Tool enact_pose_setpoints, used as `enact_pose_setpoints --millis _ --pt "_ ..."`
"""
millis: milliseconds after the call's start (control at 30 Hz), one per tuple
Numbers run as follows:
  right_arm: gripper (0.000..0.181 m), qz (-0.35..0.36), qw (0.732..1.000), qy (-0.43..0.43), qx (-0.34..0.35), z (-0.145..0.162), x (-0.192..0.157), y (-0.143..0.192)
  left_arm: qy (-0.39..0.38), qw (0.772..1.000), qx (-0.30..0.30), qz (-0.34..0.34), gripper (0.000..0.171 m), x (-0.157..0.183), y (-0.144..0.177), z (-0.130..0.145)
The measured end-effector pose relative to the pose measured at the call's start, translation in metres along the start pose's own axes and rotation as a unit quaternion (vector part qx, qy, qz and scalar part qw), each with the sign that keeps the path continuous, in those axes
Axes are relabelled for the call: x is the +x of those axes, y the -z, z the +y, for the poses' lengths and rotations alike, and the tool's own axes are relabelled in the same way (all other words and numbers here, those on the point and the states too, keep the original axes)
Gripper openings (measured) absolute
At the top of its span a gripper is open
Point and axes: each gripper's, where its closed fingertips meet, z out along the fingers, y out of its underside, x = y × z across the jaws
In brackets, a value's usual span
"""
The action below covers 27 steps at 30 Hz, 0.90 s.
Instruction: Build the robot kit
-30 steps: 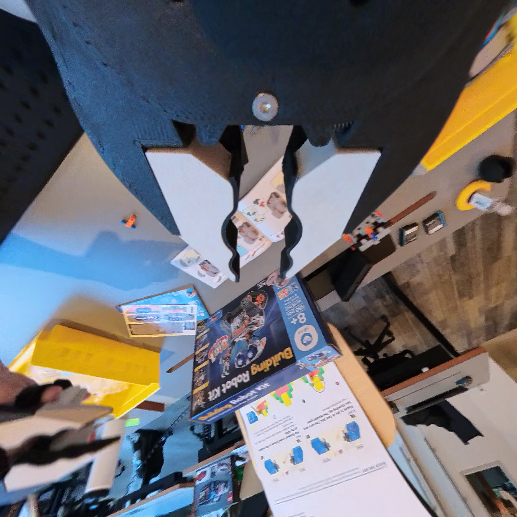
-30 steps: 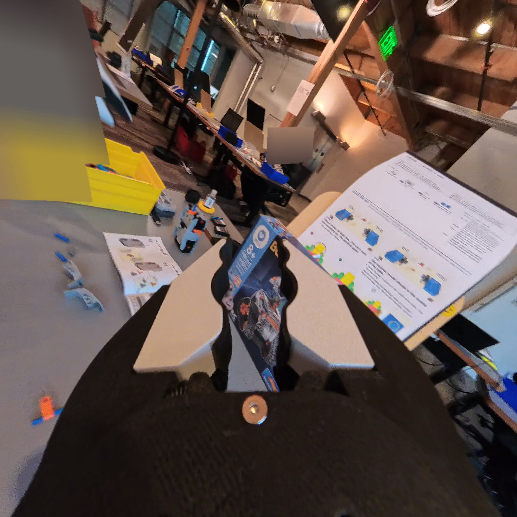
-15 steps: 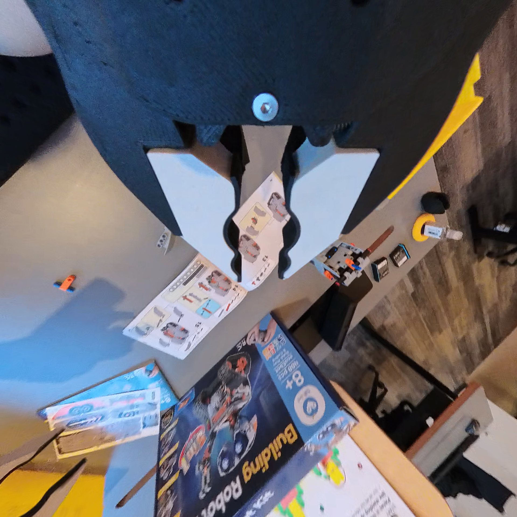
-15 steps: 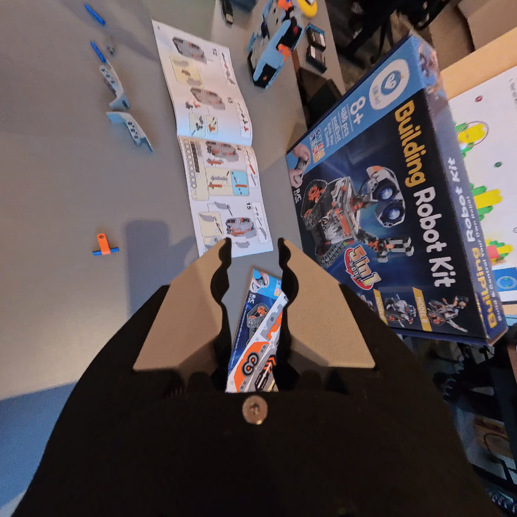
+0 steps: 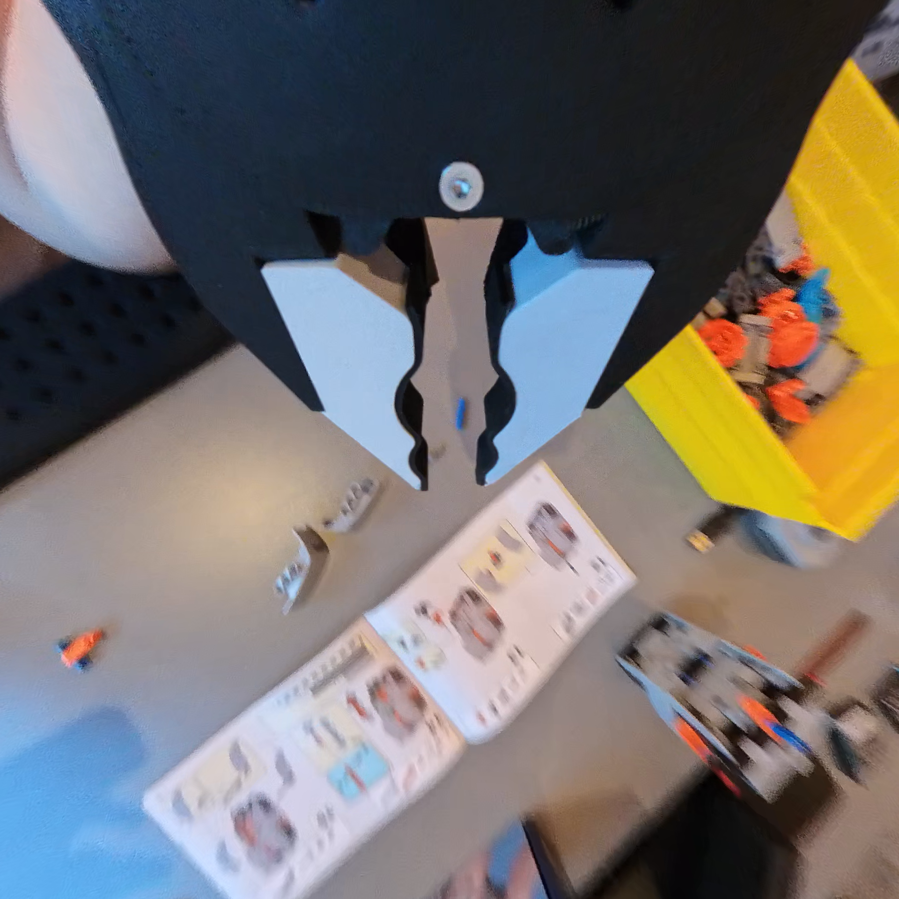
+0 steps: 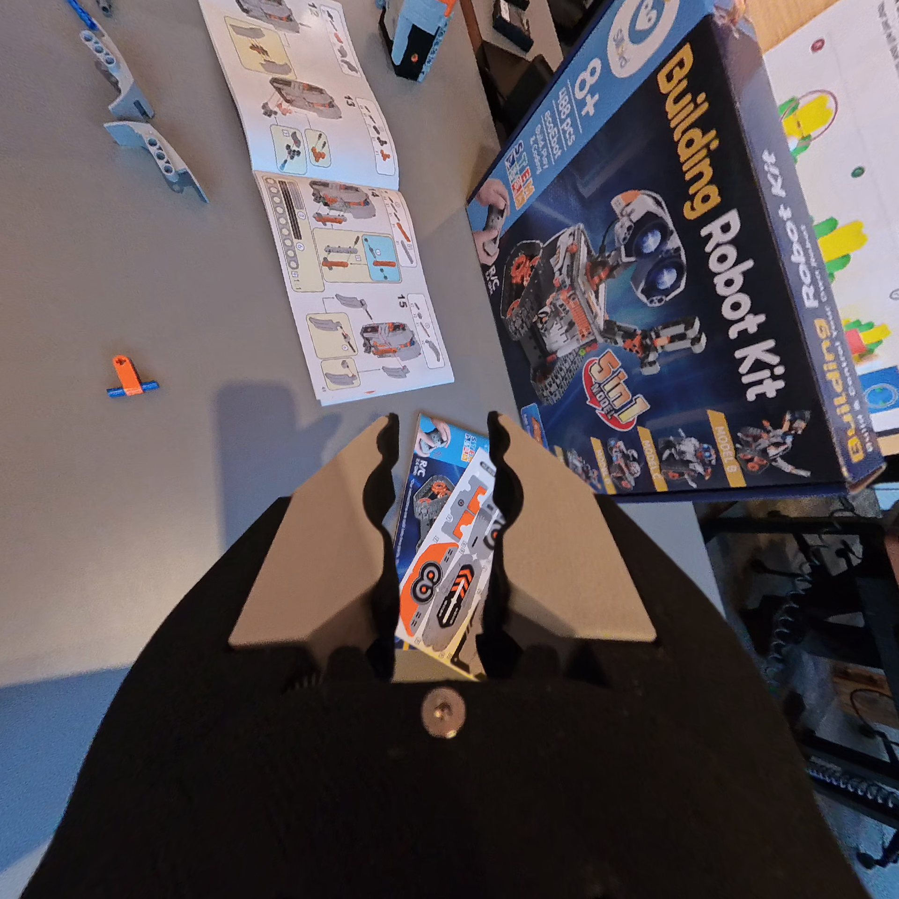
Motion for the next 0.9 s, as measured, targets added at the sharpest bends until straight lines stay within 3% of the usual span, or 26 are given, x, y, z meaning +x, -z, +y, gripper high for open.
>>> enact_pose_setpoints --millis 100,233,300,433,533,900 --pt "0.035 -0.021 0.999 -0.017 -0.023 0.015 -0.005 0.000 0.047 0.993 -0.088 0.063 0.008 0.013 -0.017 0.031" --pt "0.019 -0.126 0.983 -0.068 -0.114 0.051 -0.040 -0.002 0.134 0.970 -0.169 0.112 0.002 0.020 -0.029 0.059" --pt "0.000 -0.187 0.960 -0.098 -0.185 0.075 -0.064 0.002 0.166 0.962 -0.182 0.118 0.001 0.017 -0.032 0.065" --pt "0.000 -0.320 0.882 -0.184 -0.292 0.103 -0.118 0.013 0.191 0.954 -0.195 0.126 0.000 0.014 -0.034 0.075" --pt "0.000 -0.344 0.846 -0.218 -0.343 0.116 -0.129 0.014 0.179 0.951 -0.210 0.140 0.000 0.020 -0.034 0.082" --pt "0.000 -0.349 0.839 -0.229 -0.348 0.117 -0.131 0.016 0.152 0.949 -0.224 0.159 0.000 0.031 -0.032 0.084"
